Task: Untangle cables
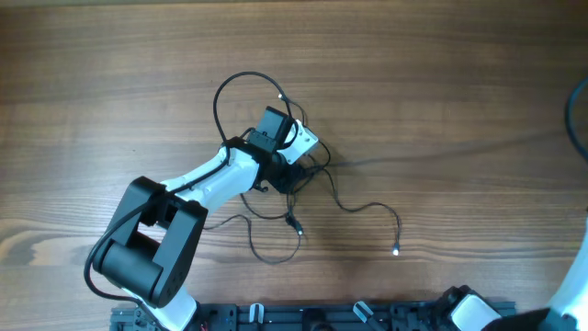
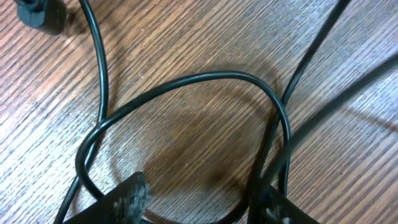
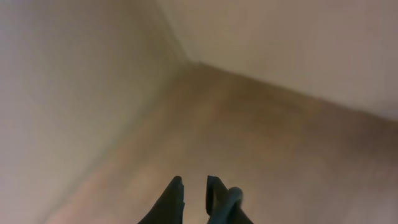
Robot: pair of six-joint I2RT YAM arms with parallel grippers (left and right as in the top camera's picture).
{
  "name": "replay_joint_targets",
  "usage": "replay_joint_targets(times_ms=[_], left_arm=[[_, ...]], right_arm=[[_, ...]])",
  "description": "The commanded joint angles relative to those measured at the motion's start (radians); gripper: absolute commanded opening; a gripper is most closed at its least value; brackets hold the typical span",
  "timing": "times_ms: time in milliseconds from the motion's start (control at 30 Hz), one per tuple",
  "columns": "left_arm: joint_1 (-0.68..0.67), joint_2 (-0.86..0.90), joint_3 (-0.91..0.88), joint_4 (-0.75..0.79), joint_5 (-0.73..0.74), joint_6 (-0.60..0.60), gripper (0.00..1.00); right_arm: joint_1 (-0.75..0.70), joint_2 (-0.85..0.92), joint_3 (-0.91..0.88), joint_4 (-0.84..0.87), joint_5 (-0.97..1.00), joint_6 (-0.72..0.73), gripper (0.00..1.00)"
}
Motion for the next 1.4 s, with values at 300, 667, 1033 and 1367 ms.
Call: replay_joint_targets(times_ms=[300, 667, 1033, 1367], left_arm=[[0.008, 0.035, -0.035, 0.024, -0.061, -0.198, 0.55], [0.008, 0.035, -0.035, 0.043, -0.054, -0.198, 0.62], [0.008, 0.035, -0.035, 0.056, -0.039, -0.197, 0.72], [0.008, 0.035, -0.035, 0.062, -0.039, -0.197, 0.72]], right_arm=[[0.167, 0.18, 0.02, -0.21, -0.238, 0.0, 1.0], [0.531, 0.207, -0.039, -0.376, -0.085, 0.187, 1.0], [0.664, 0.36, -0.145, -0.363, 0.059, 0.423, 0.79], [0.665, 0.512, -0.145, -0.359, -0.125, 0.447, 0.61]])
